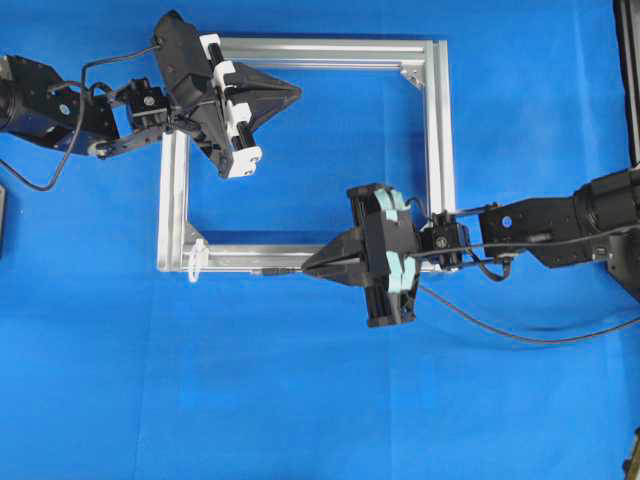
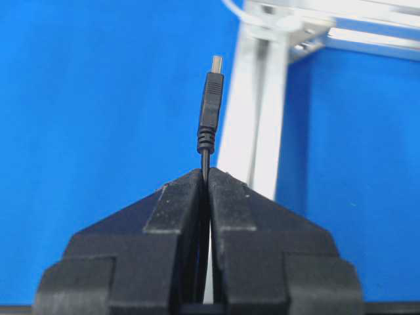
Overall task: Insert the wire through the string loop located on the left side.
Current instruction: 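Carry the cable with the right gripper toward the white zip-tie loop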
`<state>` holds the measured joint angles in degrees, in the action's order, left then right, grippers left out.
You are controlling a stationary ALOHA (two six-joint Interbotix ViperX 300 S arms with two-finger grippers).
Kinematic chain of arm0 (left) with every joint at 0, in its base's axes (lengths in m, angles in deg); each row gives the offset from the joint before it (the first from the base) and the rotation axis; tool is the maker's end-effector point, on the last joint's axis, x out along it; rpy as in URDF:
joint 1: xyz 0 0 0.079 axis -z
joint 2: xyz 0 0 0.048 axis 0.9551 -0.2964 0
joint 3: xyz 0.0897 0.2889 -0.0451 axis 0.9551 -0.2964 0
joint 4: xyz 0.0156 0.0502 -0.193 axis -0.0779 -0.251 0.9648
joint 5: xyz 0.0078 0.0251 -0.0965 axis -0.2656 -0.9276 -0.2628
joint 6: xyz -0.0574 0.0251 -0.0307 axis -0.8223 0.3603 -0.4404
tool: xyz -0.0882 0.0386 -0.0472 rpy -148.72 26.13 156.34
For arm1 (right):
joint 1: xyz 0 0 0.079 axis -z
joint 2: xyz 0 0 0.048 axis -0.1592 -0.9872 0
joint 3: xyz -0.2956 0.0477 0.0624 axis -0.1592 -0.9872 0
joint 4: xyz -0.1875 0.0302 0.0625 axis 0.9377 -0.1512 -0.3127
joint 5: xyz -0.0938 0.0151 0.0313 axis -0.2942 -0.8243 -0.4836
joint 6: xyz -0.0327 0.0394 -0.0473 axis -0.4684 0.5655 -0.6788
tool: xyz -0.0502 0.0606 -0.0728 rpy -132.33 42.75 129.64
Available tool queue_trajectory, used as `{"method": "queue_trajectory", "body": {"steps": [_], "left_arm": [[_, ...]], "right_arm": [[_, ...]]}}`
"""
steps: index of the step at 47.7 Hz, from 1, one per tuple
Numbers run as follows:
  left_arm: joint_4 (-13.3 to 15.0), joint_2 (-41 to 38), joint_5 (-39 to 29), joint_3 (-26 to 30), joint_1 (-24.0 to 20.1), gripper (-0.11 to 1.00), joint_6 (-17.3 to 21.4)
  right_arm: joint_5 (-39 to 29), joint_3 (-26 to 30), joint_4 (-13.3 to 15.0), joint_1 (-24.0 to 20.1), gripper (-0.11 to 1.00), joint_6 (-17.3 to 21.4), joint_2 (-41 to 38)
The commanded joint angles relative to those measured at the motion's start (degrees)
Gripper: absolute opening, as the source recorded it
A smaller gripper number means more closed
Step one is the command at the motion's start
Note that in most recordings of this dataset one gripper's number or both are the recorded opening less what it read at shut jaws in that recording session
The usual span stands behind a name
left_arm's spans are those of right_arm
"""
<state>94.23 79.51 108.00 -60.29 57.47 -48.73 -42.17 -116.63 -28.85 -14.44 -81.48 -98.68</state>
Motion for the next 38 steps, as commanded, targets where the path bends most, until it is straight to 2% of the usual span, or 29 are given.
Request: {"method": "queue_trajectory", "body": {"steps": [1,14,29,38], "left_arm": [[-0.1,1.7,0.4,0.4,0.1,0.00,0.0],[-0.1,1.7,0.5,0.4,0.1,0.00,0.0],[-0.1,1.7,0.7,0.4,0.2,0.00,-0.1],[-0.1,1.7,0.8,0.5,0.4,0.00,-0.1]], "right_arm": [[0.5,0.3,0.0,0.6,0.00,-0.1,2.1],[1.0,2.0,0.1,0.9,0.00,-0.1,1.1],[0.6,8.7,0.7,1.0,0.00,-0.2,-4.0],[0.5,10.6,0.7,1.2,0.00,-0.2,-6.0]]}}
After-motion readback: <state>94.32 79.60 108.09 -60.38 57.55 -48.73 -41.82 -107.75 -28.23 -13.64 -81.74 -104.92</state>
